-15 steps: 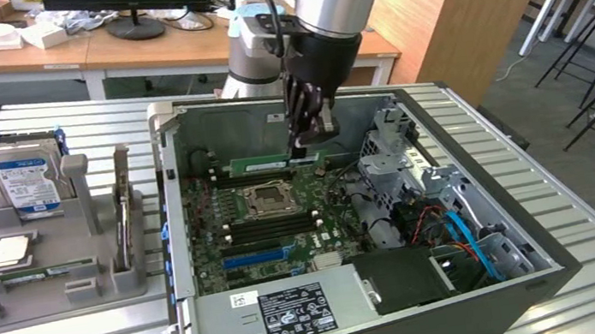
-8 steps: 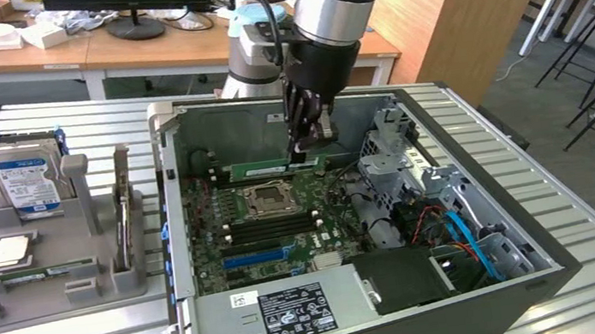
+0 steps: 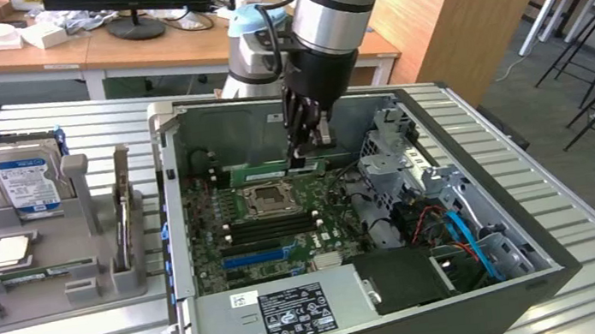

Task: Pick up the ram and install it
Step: 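Pick up the ram and move it above insertion slot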

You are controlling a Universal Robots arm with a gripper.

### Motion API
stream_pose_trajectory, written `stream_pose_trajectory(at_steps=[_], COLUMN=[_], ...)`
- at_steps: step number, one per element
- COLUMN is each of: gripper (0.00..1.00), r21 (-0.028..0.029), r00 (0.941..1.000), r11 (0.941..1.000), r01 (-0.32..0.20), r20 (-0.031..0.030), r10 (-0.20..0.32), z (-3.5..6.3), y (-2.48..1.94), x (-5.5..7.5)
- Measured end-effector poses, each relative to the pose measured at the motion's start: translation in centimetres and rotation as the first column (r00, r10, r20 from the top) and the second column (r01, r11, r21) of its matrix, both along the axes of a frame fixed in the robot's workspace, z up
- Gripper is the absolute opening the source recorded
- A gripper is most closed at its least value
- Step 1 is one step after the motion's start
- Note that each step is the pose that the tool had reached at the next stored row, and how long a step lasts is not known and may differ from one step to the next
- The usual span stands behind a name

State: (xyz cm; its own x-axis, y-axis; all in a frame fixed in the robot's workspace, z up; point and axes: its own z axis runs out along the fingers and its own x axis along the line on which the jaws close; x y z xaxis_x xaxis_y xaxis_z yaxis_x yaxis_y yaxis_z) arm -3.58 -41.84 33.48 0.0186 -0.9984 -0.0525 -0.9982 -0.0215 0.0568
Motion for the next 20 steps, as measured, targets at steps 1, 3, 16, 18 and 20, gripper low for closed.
stream_pose_trajectory(at_steps=[1,3,16,18,20], gripper=[0.11,0.11,0.11,0.11,0.11], r21=[0.0000,-0.0001,-0.0001,-0.0001,-0.0002], r00=[1.0000,1.0000,1.0000,1.0000,1.0000], r11=[1.0000,1.0000,1.0000,1.0000,1.0000], r01=[0.000,0.000,0.000,0.000,0.000], r20=[0.0001,0.0002,0.0005,0.0005,0.0005], r10=[0.000,0.000,0.000,0.000,0.000], z=[-0.11,-0.33,-0.76,-0.77,-0.76], y=[0.00,0.00,0.00,0.00,0.00], x=[0.00,0.00,0.46,0.67,0.69])
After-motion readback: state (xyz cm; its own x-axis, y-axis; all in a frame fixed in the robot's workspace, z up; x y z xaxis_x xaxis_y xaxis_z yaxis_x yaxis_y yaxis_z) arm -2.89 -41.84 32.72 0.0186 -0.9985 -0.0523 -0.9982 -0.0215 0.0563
